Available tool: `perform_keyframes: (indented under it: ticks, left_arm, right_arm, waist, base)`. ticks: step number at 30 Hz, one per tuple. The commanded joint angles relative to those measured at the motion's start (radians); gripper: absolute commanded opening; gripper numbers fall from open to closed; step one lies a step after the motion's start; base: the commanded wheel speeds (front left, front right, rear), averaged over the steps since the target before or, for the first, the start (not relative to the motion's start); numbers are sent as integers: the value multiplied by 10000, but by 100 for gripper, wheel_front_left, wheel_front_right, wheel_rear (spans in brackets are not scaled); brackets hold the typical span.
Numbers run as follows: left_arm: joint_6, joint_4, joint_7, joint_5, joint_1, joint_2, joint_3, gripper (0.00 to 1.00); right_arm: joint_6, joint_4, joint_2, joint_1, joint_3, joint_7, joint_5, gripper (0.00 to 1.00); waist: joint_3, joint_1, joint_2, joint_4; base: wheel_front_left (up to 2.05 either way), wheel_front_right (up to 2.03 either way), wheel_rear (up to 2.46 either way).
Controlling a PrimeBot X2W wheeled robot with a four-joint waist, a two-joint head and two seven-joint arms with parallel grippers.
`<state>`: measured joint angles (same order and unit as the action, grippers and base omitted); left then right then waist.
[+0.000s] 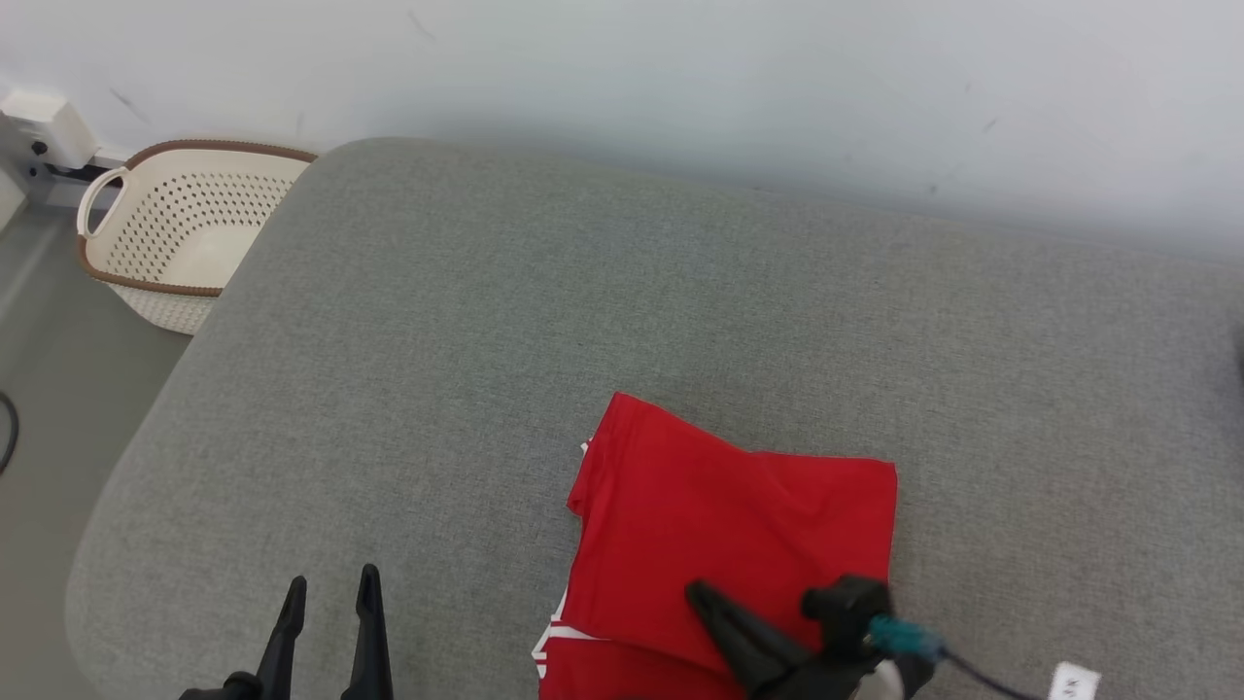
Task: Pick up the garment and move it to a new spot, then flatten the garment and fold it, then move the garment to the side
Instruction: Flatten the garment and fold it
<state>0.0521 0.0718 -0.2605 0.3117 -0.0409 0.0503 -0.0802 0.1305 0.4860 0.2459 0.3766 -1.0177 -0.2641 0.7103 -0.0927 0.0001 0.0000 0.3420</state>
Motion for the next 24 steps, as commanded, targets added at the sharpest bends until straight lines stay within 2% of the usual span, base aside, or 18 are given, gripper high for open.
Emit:
perform_keyframes:
  ticks: [1,2,10,13,17,24]
  left_arm:
    - [24,-37,-36,-22,157,7,54,100]
    - [46,-59,-36,-24,184,7,72,100]
    - [119,-230,-36,-274,305,9,272,100]
    - [133,-247,-36,-330,325,6,349,100]
    - [115,-257,-36,-389,366,7,393,100]
    - [141,-289,-36,-413,385,7,324,100]
  right_arm:
    - [3,-113,121,63,276,-14,-22,48]
    - [3,-182,174,34,484,-13,-75,100]
    - [3,-586,636,-333,2890,-13,-661,100]
    - [3,-518,707,-598,3499,-13,-793,100]
    - [3,-62,759,-757,3825,73,-601,100]
    - [3,229,638,-837,3696,350,-355,100]
  waist:
    - [17,-1,0,-58]
    - [28,-1,0,-90]
    - [184,-1,0,-487]
    - [243,-1,0,-626]
    - [325,-1,0,-775]
    - [329,-1,0,-878]
  base:
    - [0,0,0]
    - [0,0,0]
    - [0,0,0]
    - [0,0,0]
    - [0,0,0]
    - [0,0,0]
